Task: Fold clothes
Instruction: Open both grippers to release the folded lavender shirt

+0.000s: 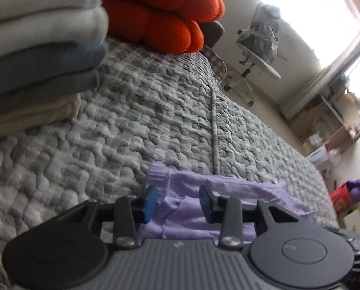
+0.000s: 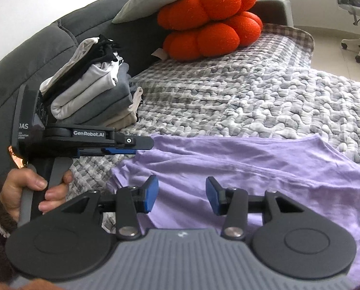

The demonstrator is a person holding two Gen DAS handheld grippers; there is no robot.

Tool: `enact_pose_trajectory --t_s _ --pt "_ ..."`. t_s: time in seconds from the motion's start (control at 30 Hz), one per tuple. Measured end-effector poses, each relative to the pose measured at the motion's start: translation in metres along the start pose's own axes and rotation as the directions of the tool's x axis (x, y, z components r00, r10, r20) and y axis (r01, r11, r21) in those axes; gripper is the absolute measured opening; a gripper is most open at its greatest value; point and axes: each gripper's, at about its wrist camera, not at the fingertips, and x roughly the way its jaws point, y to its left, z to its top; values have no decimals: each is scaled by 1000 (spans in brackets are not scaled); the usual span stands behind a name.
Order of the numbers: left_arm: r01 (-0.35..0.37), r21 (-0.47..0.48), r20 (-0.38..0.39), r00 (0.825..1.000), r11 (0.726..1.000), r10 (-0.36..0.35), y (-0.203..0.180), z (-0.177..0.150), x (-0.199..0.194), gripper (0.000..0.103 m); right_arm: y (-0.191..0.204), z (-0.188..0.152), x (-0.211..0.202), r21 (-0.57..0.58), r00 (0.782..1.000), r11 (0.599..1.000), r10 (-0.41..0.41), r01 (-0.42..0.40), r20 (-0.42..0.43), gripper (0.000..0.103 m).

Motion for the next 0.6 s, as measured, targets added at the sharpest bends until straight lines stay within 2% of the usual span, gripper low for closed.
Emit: enact_pose_trajectory --t_s 0.13,0.27,0.37,0.43,0.47,0.5,0.53,0.6 --pt "7 109 -25 1000 994 -4 -10 5 3 38 -7 5 -8 -8 1000 1000 -1 2 10 48" --pt "26 190 -76 997 981 -12 -18 6 6 38 -22 13 -23 -14 998 999 -51 52 45 48" --pt "2 239 -99 995 971 23 -23 1 11 35 -39 17 -32 -17 992 993 -115 116 52 48" --pt "-19 256 -92 995 967 44 -25 -3 12 31 -53 17 -38 3 987 989 -151 151 46 48" --pt "-29 264 -88 995 964 54 -26 -5 12 23 -60 17 -40 14 985 986 -169 168 42 48" --pt "-42 271 -82 994 962 67 -27 -7 13 9 -65 16 -43 19 980 981 -192 192 42 48" --pt "-54 278 -71 995 959 77 -28 -9 12 5 -70 16 -46 21 976 976 -216 215 44 48" --pt "-75 290 -42 995 954 91 -32 -13 10 4 -80 14 -53 36 967 968 -251 250 45 48"
